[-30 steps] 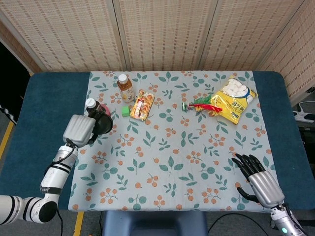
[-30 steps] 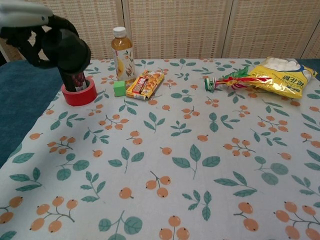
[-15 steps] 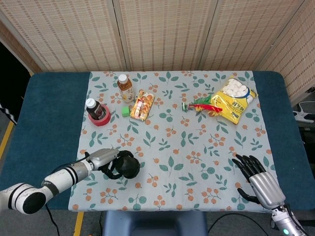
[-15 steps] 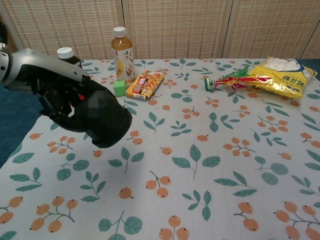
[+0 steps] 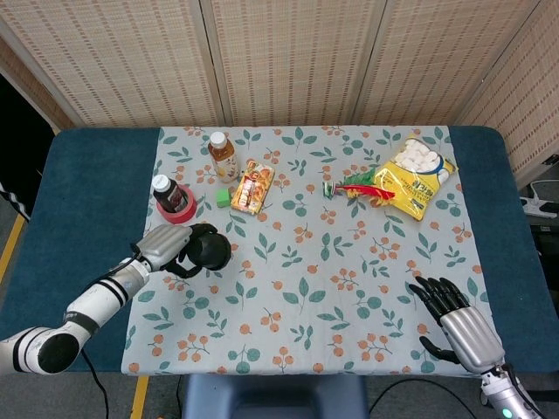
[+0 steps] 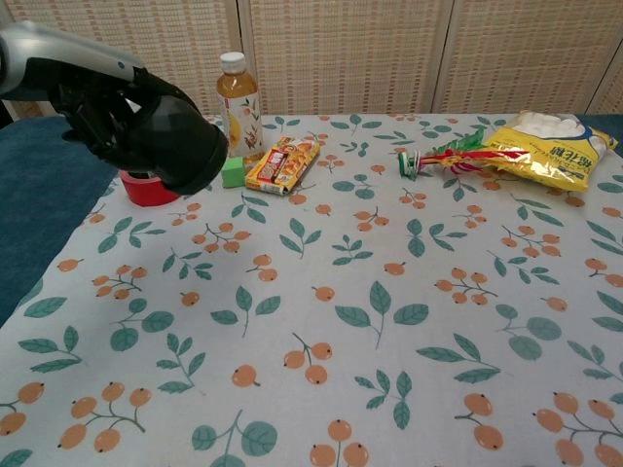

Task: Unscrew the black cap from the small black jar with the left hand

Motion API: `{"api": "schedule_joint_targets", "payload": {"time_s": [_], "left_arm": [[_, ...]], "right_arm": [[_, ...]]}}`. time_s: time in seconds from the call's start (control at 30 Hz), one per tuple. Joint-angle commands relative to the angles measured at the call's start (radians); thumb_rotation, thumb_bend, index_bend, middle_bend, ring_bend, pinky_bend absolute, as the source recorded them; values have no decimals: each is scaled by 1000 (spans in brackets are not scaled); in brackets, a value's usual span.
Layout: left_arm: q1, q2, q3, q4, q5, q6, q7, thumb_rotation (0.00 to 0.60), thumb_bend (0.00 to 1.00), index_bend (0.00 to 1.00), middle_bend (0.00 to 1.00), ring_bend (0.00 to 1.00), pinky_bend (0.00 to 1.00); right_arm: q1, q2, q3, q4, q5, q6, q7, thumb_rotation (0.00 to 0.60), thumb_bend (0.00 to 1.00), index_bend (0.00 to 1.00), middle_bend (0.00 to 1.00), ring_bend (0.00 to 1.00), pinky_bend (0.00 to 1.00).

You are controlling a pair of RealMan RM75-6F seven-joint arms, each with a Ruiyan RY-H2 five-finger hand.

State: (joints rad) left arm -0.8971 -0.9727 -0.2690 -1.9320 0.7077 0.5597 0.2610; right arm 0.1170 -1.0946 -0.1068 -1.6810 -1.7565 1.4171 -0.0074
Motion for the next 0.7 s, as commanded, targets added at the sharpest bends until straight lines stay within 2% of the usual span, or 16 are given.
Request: {"api": "schedule_joint_targets", "payload": {"time_s": [0.03,0.1,0.13,0.2,0.27,0.33,0.4,0.47,0.53,0.63,0.7], "left_arm": [[185,-62,-69,88,277,72,133,600,727,809,836,601,836],[171,-158,-3,171,214,336,413,600,726,809,836,601,838],[164,-227,15,202,148,482,563,600,725,809,836,601,838],[150,-298,28,216,50,597,698,600,722,809,836,601,839],[136,-309,32,184,-38,575,719,600,718,809,836,601,836],[133,-261,22,116,-112,454,639,600,717,809,836,601,831],[137,-216,4,73,-98,375,551,600,717,809,836,601,830],[149,-205,10,75,14,426,533,600,717,809,837,601,834],[157,-234,37,119,98,542,588,600,716,809,838,602,834],[140,-293,66,209,68,683,757,600,716,809,838,602,829],[138,-311,64,217,28,675,751,600,713,809,838,601,829]], "right_arm": [[-3,5,-1,0,-4,9,7,600,194,0,0,0,0],[-4,8,-1,2,-5,14,12,600,194,0,0,0,0],[-5,9,-2,3,-7,16,15,600,194,0,0,0,0],[-3,9,-2,4,-7,13,19,600,195,0,0,0,0],[0,7,-3,5,-7,6,17,600,195,0,0,0,0],[3,3,-4,4,-5,-4,10,600,194,0,0,0,0],[4,1,-5,1,-4,-10,2,600,194,0,0,0,0],[3,-1,-7,-2,-4,-12,-3,600,194,0,0,0,0],[2,0,-7,-4,-4,-9,-7,600,194,0,0,0,0],[1,1,-8,-5,-7,-6,-6,600,194,0,0,0,0],[1,1,-8,-4,-7,-5,-5,600,194,0,0,0,0]]}}
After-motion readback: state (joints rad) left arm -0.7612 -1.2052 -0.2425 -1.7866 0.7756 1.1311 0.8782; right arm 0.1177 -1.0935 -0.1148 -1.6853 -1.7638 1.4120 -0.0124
